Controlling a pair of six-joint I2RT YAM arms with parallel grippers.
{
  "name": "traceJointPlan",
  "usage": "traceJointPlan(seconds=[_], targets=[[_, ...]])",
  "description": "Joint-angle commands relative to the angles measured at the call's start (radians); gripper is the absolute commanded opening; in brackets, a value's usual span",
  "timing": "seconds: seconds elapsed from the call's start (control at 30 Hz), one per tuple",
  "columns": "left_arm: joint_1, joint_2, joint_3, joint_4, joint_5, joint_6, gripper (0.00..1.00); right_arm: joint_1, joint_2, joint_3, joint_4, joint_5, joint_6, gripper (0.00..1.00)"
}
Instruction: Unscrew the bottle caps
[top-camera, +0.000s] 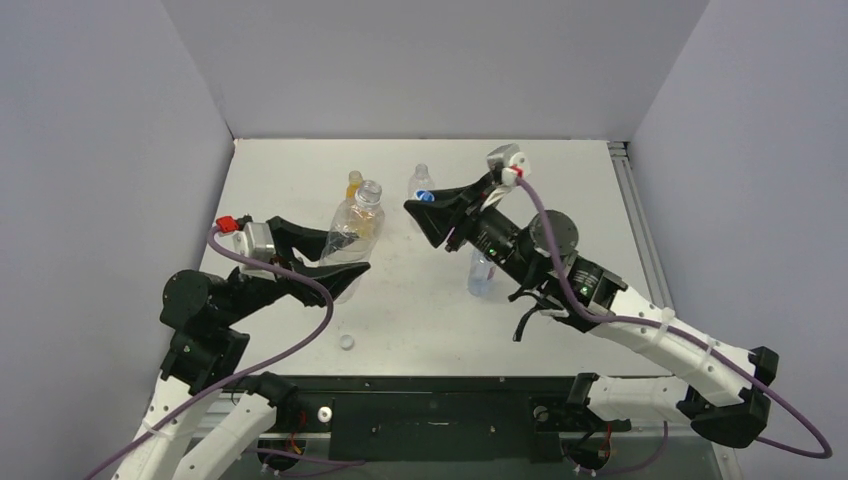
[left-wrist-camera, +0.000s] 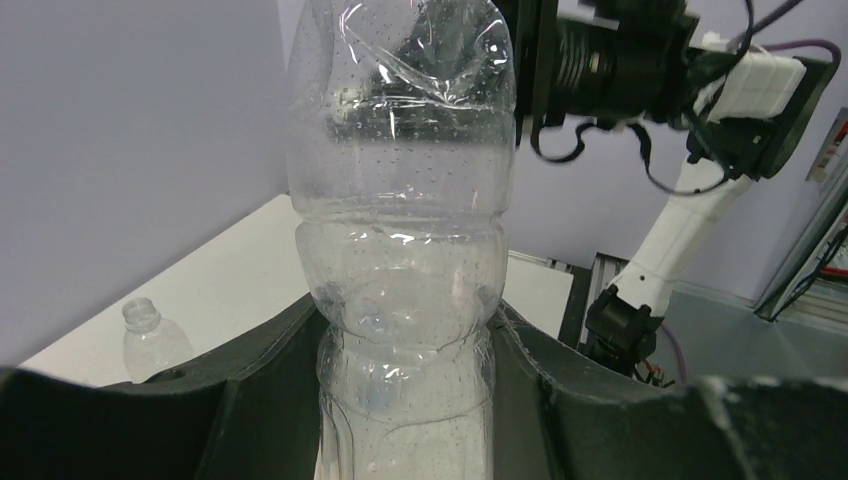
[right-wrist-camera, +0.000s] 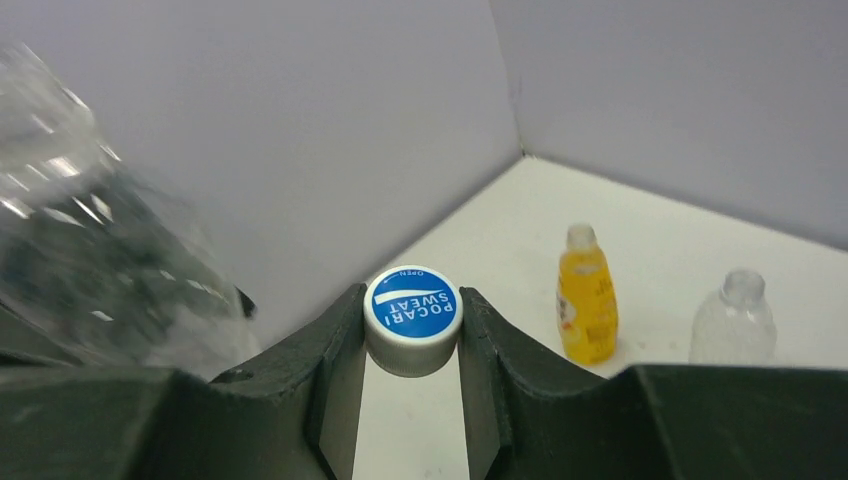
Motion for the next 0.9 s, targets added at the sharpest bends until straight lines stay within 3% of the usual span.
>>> traceJointPlan(seconds=[0.0, 0.13, 0.27, 0.53, 0.87], targets=[[0.005, 0.03, 0.074, 0.019, -0.091, -0.034, 0.0, 0.037, 0.032, -0.083, -0.099, 0.104, -0.036, 0.0], [0.006, 0.039, 0.043, 0.011, -0.091, -0.023, 0.0, 0.041, 0.027, -0.152, -0.087, 0.172, -0.048, 0.0], [0.007, 0.038, 0.013, 0.036, -0.086, -0.027, 0.0, 0.051, 0.124, -0.193, -0.095, 0.172, -0.026, 0.0], [0.008, 0.041, 0.043, 0.027, -0.105, -0.041, 0.0, 0.083, 0.362, -0.334, 0.24, 0.263, 0.036, 0.0], [0.028, 0.061, 0.114, -0.026, -0.16, -0.066, 0.0, 0.108, 0.732, -0.179, 0.364, 0.3, 0.067, 0.0]])
